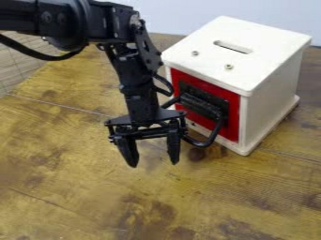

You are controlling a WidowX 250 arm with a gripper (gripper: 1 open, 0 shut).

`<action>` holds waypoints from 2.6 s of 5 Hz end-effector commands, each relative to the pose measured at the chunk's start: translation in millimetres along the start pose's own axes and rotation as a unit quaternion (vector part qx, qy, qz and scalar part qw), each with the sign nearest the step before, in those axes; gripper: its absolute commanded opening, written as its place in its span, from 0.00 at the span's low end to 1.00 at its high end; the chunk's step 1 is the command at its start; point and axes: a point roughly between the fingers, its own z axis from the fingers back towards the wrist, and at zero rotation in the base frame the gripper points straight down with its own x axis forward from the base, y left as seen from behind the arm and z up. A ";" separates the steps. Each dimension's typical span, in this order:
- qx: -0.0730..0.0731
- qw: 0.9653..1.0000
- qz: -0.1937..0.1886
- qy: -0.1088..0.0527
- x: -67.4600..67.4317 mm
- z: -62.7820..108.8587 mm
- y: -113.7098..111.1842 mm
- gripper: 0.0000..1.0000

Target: Open the drawer

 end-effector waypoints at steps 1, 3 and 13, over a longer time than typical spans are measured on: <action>-0.026 0.999 0.004 -0.037 14.2 23.3 -6.9 1.00; -0.035 0.999 -0.014 -0.034 11.8 20.0 -19.0 1.00; -0.064 0.996 -0.060 -0.017 9.6 14.2 -33.5 1.00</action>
